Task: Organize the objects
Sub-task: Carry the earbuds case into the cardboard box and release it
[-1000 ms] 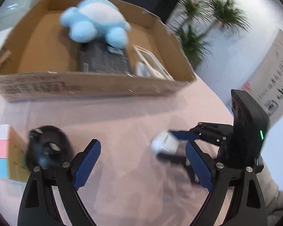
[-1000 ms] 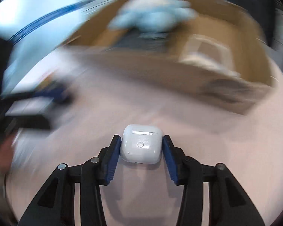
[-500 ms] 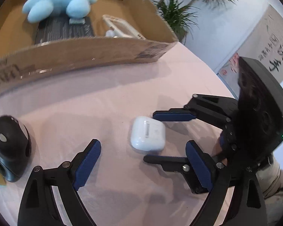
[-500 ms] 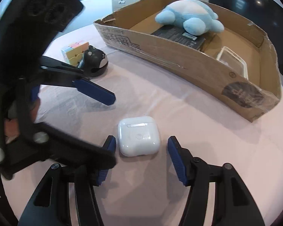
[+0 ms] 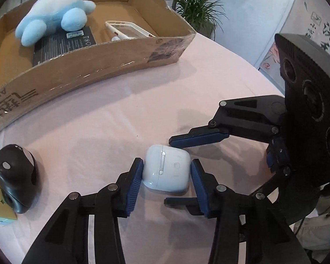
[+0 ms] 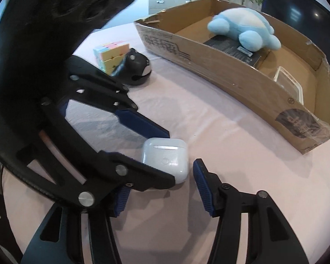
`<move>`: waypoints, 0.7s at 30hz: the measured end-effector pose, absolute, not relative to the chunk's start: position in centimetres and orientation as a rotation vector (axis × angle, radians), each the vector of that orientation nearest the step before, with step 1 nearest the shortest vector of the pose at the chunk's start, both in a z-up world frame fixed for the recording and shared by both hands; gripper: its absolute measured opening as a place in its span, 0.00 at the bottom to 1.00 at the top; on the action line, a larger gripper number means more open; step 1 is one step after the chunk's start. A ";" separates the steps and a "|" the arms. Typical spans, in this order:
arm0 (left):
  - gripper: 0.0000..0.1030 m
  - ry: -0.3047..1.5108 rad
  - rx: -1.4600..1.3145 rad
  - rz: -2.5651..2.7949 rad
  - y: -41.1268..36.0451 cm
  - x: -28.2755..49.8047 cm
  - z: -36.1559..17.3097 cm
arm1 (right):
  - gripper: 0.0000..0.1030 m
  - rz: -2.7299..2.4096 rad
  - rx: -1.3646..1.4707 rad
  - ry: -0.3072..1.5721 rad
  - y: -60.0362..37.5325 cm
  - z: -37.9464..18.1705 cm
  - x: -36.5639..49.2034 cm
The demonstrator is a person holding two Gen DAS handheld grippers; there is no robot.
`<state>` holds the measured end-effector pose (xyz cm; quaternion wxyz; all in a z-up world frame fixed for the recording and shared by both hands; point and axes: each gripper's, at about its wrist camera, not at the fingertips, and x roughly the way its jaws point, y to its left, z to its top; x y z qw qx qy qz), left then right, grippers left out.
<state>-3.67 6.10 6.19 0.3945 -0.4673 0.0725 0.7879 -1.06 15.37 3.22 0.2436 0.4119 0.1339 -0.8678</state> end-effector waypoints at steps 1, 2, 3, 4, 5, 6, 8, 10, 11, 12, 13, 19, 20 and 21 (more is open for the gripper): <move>0.41 0.169 -1.192 1.991 5.9 -3.7 6.3 | 0.50 -2.368 1.126 0.360 15.3 3.2 -1.2; 0.41 0.159 -1.195 1.987 5.7 -3.8 6.3 | 0.50 -2.366 1.124 0.362 15.2 3.2 -1.2; 0.41 0.152 -1.198 1.987 5.6 -3.8 6.3 | 0.49 -2.365 1.122 0.364 15.1 3.2 -1.3; 0.41 0.154 -1.198 1.990 5.5 -3.8 6.3 | 0.48 -2.365 1.122 0.357 15.1 3.2 -1.4; 0.41 0.156 -1.196 1.992 5.6 -3.8 6.3 | 0.47 -2.366 1.119 0.353 15.1 3.2 -1.4; 0.40 0.157 -1.194 1.995 5.9 -3.8 6.3 | 0.45 -2.367 1.117 0.353 15.1 3.2 -1.4; 0.40 0.165 -1.188 2.001 6.0 -3.8 6.3 | 0.41 -2.367 1.114 0.354 14.9 3.2 -1.2; 0.40 0.160 -1.188 2.001 6.1 -4.0 6.2 | 0.40 -2.376 1.114 0.359 14.9 3.2 -1.2; 0.40 0.159 -1.188 2.000 6.2 -4.1 6.1 | 0.40 -2.378 1.117 0.351 14.9 3.2 -1.2; 0.40 0.159 -1.188 1.999 6.4 -4.2 6.1 | 0.40 -2.381 1.119 0.348 14.9 3.2 -1.3; 0.40 0.158 -1.188 1.999 6.3 -4.2 6.1 | 0.40 -2.384 1.121 0.349 14.9 3.2 -1.3; 0.39 0.164 -1.179 1.979 6.5 -3.9 6.2 | 0.40 -2.400 1.141 0.354 14.6 3.2 -1.3; 0.40 0.170 -1.170 1.982 6.6 -3.7 6.3 | 0.40 -2.407 1.147 0.359 14.6 3.2 -1.1; 0.39 0.178 -1.156 1.983 6.8 -3.4 6.5 | 0.40 -2.414 1.146 0.364 14.5 3.4 -0.8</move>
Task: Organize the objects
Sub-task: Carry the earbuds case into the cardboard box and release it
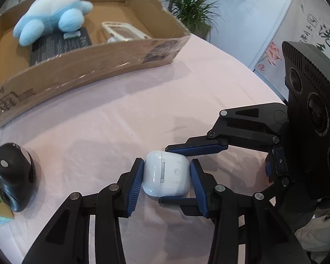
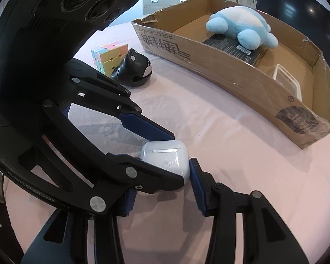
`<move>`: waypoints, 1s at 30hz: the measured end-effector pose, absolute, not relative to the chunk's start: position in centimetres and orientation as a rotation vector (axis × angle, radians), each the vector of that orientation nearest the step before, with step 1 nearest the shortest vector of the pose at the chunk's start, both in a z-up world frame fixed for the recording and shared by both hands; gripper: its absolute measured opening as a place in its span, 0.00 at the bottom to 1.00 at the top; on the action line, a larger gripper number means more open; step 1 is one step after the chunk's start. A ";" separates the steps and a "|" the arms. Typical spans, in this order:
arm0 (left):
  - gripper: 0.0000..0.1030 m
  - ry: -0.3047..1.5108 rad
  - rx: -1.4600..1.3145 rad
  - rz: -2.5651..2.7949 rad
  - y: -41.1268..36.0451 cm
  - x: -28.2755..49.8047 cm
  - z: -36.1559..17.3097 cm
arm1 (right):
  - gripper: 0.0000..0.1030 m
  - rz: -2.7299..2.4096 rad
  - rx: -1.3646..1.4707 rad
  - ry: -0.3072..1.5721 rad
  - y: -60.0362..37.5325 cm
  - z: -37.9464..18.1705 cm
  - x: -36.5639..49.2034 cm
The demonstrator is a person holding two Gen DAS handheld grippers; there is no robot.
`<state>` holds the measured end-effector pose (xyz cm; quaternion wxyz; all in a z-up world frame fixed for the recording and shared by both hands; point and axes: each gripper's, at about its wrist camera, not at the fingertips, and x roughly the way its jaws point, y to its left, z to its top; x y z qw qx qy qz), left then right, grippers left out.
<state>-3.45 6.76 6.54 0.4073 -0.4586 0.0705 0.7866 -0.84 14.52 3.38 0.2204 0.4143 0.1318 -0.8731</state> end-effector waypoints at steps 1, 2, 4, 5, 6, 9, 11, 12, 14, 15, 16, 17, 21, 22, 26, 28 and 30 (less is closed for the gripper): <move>0.39 0.183 -1.140 1.986 6.8 -3.2 6.8 | 0.40 -2.425 1.141 0.366 14.6 3.6 -0.5; 0.39 0.184 -1.124 1.987 6.8 -3.0 7.2 | 0.40 -2.437 1.137 0.362 14.7 3.8 -0.2; 0.39 0.176 -1.100 1.985 6.7 -2.8 7.8 | 0.40 -2.455 1.128 0.348 14.8 4.3 0.1; 0.39 0.175 -1.091 1.988 6.7 -2.7 8.0 | 0.40 -2.465 1.120 0.345 14.8 4.6 0.3; 0.39 0.174 -1.079 1.995 6.6 -2.5 8.3 | 0.40 -2.471 1.114 0.348 14.8 4.9 0.4; 0.39 0.170 -1.053 2.025 6.2 -2.1 9.6 | 0.40 -2.482 1.091 0.373 14.4 5.7 0.5; 0.39 0.170 -1.048 2.045 5.7 -1.9 10.5 | 0.40 -2.483 1.069 0.387 14.1 6.4 0.7; 0.39 0.172 -1.044 2.059 5.5 -1.8 11.1 | 0.40 -2.481 1.059 0.391 13.9 6.7 0.7; 0.39 0.173 -1.033 2.094 4.6 -1.8 12.3 | 0.40 -2.478 1.023 0.400 13.4 7.5 0.7; 0.39 0.166 -1.030 2.106 4.4 -2.1 12.8 | 0.40 -2.477 1.008 0.400 13.3 7.9 0.7; 0.39 0.156 -1.027 2.118 3.9 -2.5 13.4 | 0.40 -2.474 0.981 0.405 12.8 8.5 0.9; 0.39 0.148 -1.023 2.129 3.5 -3.1 14.0 | 0.40 -2.467 0.968 0.410 12.6 8.8 0.6; 0.39 0.122 -1.010 2.170 1.4 -5.6 16.6 | 0.40 -2.450 0.910 0.435 11.2 11.0 -1.6; 0.39 0.121 -1.005 2.178 1.0 -6.1 17.0 | 0.40 -2.449 0.896 0.452 10.9 11.5 -2.2; 0.39 0.131 -0.970 2.220 -0.8 -8.5 19.5 | 0.40 -2.444 0.840 0.492 9.6 13.8 -5.3; 0.39 0.125 -0.952 2.236 -1.6 -9.6 20.6 | 0.40 -2.443 0.819 0.492 9.3 14.8 -6.6; 0.39 0.133 -0.935 2.254 -2.4 -11.0 21.8 | 0.40 -2.438 0.793 0.481 9.0 15.9 -8.0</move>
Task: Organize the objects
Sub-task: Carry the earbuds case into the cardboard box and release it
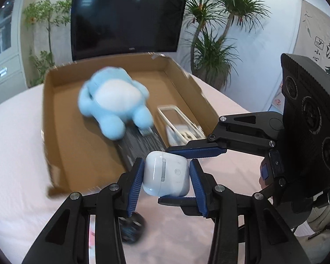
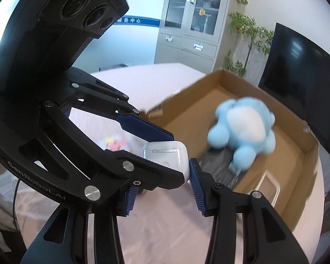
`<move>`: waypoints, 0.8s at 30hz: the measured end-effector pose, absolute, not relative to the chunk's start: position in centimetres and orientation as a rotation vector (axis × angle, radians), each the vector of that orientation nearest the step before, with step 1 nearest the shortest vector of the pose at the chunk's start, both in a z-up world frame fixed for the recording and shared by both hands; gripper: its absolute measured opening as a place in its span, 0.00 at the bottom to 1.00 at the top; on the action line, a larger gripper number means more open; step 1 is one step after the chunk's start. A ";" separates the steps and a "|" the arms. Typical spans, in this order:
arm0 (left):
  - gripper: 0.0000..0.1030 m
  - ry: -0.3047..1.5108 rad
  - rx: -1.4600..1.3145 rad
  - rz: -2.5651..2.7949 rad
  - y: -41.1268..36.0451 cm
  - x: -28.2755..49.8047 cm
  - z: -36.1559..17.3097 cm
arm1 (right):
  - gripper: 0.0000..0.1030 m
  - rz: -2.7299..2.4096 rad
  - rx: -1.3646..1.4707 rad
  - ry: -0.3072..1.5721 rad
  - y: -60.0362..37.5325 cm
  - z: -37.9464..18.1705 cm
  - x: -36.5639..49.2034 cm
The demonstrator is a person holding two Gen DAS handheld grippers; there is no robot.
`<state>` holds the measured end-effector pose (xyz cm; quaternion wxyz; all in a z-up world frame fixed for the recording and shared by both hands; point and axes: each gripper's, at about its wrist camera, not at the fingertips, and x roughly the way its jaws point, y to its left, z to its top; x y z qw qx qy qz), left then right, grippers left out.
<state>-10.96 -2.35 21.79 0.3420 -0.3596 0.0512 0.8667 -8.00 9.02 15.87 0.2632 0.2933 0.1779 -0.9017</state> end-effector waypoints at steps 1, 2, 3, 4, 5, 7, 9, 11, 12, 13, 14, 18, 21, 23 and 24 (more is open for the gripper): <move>0.39 0.138 -0.933 2.260 -2.6 -11.5 22.2 | 0.40 -2.436 0.778 0.477 8.9 16.4 -8.9; 0.39 0.147 -0.932 2.267 -2.8 -12.2 22.5 | 0.40 -2.435 0.768 0.475 8.8 16.7 -9.6; 0.39 0.156 -0.930 2.276 -3.0 -12.9 22.8 | 0.40 -2.432 0.761 0.476 8.7 16.9 -10.3; 0.39 0.167 -0.934 2.286 -3.2 -13.6 23.1 | 0.40 -2.432 0.755 0.475 8.5 17.1 -11.0; 0.39 0.175 -0.937 2.297 -3.6 -14.2 23.3 | 0.40 -2.428 0.752 0.471 8.4 17.2 -11.8; 0.39 0.183 -0.939 2.314 -4.1 -15.5 23.4 | 0.40 -2.416 0.745 0.460 8.0 17.4 -13.2; 0.39 0.178 -0.961 2.319 -4.8 -16.8 23.0 | 0.40 -2.395 0.755 0.448 7.5 17.4 -14.7; 0.39 0.168 -0.991 2.324 -5.4 -18.1 22.1 | 0.40 -2.381 0.764 0.451 7.0 16.9 -16.2; 0.39 0.166 -1.007 2.323 -5.6 -18.8 21.5 | 0.40 -2.373 0.775 0.452 6.8 16.6 -16.8; 0.39 0.155 -1.026 2.323 -6.0 -19.6 20.7 | 0.40 -2.362 0.789 0.452 6.6 16.2 -17.4; 0.39 0.150 -1.040 2.319 -6.0 -20.1 19.9 | 0.40 -2.353 0.802 0.449 6.4 15.5 -18.1; 0.39 0.109 -1.113 2.286 -6.5 -22.2 16.7 | 0.40 -2.315 0.871 0.436 5.8 13.0 -20.4; 0.39 0.080 -1.154 2.269 -6.5 -23.2 14.7 | 0.40 -2.295 0.919 0.455 5.5 11.2 -21.3; 0.39 0.042 -1.188 2.264 -6.6 -23.8 13.6 | 0.40 -2.289 0.956 0.451 5.3 10.0 -22.0; 0.40 0.023 -1.217 2.261 -6.6 -24.1 13.0 | 0.40 -2.292 0.972 0.451 5.2 9.6 -22.2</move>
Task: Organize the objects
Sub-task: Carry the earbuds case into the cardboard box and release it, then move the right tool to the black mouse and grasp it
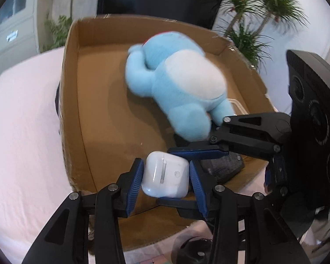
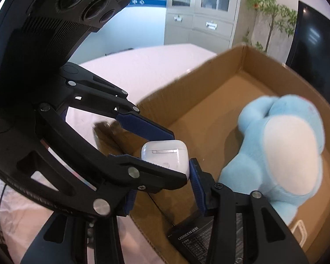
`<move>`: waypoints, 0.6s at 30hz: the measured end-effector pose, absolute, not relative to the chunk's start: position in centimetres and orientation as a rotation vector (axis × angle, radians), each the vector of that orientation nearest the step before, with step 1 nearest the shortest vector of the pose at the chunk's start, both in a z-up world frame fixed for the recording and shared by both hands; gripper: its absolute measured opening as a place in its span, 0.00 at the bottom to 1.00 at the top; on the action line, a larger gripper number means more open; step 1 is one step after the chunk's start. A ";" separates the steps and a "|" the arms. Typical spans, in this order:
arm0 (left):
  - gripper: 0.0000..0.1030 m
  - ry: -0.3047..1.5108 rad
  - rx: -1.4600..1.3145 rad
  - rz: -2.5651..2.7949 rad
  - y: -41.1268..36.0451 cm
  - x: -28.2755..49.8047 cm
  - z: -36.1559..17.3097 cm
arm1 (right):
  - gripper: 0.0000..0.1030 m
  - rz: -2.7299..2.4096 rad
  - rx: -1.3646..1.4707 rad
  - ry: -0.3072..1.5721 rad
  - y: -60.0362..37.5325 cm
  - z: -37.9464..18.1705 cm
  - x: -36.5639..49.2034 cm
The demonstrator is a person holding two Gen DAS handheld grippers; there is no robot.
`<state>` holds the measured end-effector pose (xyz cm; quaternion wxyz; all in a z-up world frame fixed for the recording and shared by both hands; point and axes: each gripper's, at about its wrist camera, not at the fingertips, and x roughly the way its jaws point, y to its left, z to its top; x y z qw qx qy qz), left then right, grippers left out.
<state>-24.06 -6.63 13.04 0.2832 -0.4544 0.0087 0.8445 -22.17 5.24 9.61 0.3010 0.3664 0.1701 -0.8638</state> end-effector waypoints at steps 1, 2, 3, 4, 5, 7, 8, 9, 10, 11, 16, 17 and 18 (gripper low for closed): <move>0.40 0.001 -1.267 2.266 -6.7 -24.3 12.6 | 0.40 -2.304 1.005 0.455 5.2 9.1 -22.4; 0.40 -0.029 -1.309 2.286 -7.1 -24.3 12.5 | 0.43 -2.298 1.061 0.451 5.1 8.6 -22.7; 0.40 -0.077 -1.327 2.310 -7.7 -23.8 12.8 | 0.51 -2.274 1.127 0.443 5.2 8.2 -22.8; 0.44 -0.147 -1.305 2.320 -8.6 -23.0 13.4 | 0.51 -2.268 1.172 0.441 5.5 8.0 -22.6; 0.49 -0.204 -1.268 2.317 -9.5 -22.1 14.0 | 0.51 -2.289 1.169 0.434 6.0 8.2 -21.9; 0.81 -0.253 -1.240 2.382 -10.8 -20.1 15.1 | 0.64 -2.301 1.119 0.381 7.0 9.2 -20.3; 0.82 -0.235 -1.228 2.426 -11.2 -18.7 15.6 | 0.69 -2.302 1.100 0.314 7.7 9.8 -19.3; 0.82 -0.204 -1.216 2.464 -11.4 -17.2 15.8 | 0.77 -2.289 1.084 0.246 8.2 10.2 -18.4; 0.82 -0.180 -1.218 2.491 -11.5 -16.2 15.8 | 0.77 -2.262 1.068 0.179 8.7 10.4 -17.2; 0.82 -0.148 -1.232 2.533 -11.6 -14.9 15.7 | 0.77 -2.243 1.062 0.153 8.7 10.4 -16.3; 0.82 -0.344 -1.247 2.562 -13.3 -9.1 13.8 | 0.77 -2.226 1.119 0.116 7.2 6.9 -13.7; 0.82 -0.409 -1.259 2.531 -13.7 -8.4 13.2 | 0.77 -2.228 1.154 0.092 6.7 5.8 -14.0; 0.82 -0.466 -1.271 2.503 -13.9 -7.4 12.8 | 0.76 -2.223 1.180 0.075 6.5 5.1 -14.4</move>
